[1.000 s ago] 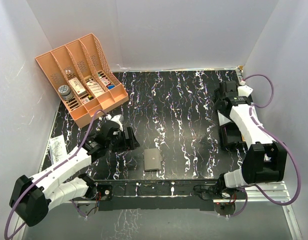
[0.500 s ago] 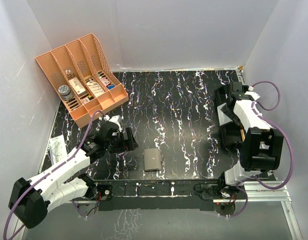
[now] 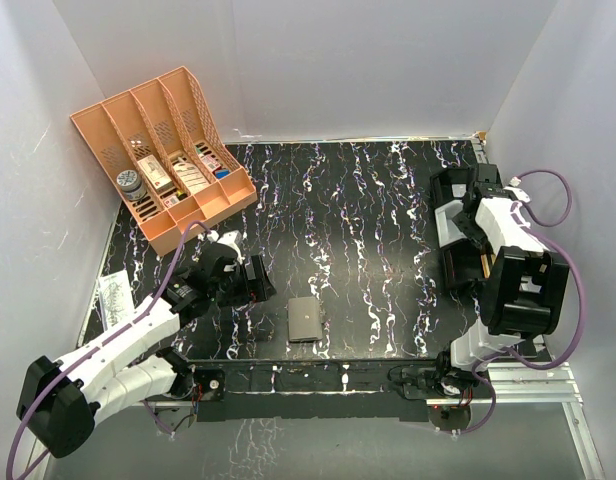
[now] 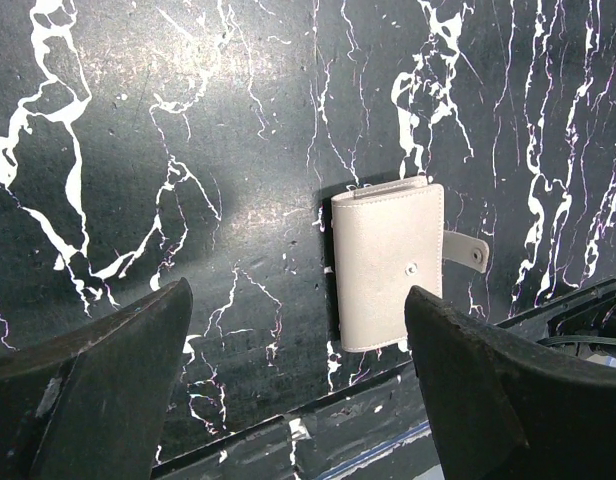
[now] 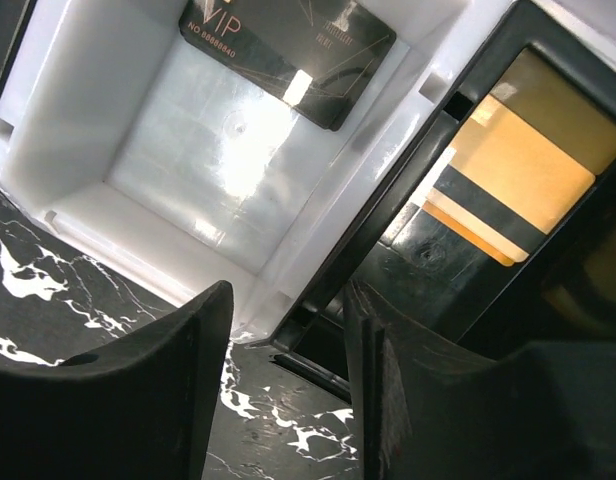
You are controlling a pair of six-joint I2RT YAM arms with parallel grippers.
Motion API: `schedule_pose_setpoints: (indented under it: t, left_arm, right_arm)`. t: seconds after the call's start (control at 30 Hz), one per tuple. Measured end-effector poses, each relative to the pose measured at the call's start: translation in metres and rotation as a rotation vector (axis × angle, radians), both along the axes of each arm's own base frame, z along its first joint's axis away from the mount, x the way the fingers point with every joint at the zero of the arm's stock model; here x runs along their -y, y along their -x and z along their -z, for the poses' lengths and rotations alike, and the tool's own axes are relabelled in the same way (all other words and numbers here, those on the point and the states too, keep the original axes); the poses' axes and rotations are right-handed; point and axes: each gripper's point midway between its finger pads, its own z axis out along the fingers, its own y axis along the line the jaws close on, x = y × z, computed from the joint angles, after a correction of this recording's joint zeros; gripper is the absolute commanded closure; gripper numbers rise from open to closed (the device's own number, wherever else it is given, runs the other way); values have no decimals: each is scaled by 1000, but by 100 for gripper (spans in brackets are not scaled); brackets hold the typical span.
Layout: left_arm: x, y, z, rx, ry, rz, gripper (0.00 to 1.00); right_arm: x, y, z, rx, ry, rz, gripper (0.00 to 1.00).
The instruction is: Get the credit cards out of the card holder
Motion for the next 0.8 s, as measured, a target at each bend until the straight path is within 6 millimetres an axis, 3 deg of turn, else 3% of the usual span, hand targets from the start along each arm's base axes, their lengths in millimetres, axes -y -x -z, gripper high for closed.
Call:
schedule_pose_setpoints:
  t: [0.2,0.5,0.8]
  left_arm:
    - [-1,1,3,-10,-7,-1,14]
    - [-3,3,11,-30,-23,-1,14]
    - [-2,3,11,-29,-21,0,14]
  right_arm:
    - [-1,-5,11,-1,-39,2,60]
    - [-3,-10,11,25,-60,9,69]
    - [-13,-13,12,71,-108,-27,72]
